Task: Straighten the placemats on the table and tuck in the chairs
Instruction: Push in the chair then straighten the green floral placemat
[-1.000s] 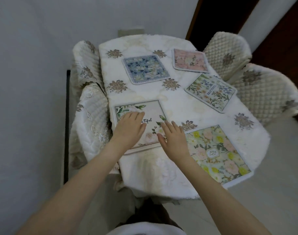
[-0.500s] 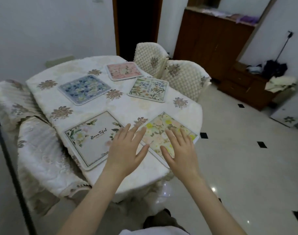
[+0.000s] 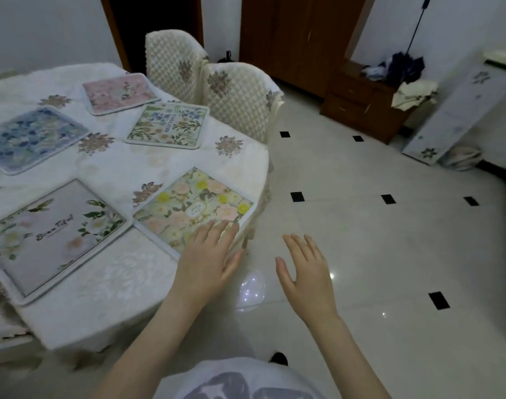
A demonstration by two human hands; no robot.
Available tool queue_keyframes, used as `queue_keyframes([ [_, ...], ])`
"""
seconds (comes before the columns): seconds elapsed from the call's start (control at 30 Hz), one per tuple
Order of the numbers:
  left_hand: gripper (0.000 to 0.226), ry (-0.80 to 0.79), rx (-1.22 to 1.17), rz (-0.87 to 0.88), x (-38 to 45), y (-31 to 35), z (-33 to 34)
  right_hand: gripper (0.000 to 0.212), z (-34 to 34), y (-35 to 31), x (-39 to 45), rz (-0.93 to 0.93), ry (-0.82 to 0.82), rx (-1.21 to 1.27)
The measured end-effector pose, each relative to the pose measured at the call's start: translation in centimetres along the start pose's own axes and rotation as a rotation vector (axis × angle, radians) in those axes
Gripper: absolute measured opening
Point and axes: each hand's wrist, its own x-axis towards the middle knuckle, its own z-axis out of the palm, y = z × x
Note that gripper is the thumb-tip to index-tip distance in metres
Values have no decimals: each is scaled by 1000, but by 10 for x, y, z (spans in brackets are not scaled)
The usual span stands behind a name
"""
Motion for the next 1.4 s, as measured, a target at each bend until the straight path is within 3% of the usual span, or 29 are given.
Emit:
queue_keyframes([
  [0.27, 53, 35, -35, 49, 86, 117, 50, 45, -74, 112, 53, 24, 41, 4],
  [0.47, 55, 5, -2, 11, 140, 145, 68, 45, -87, 162, 107, -28, 8, 0],
  [1.13, 48, 133, 23, -168, 433, 52, 84, 46, -25, 188, 447, -224, -151, 2],
  [1.4, 52, 126, 70, -355, 522, 26, 108, 46, 12, 210, 571, -383, -279, 70],
])
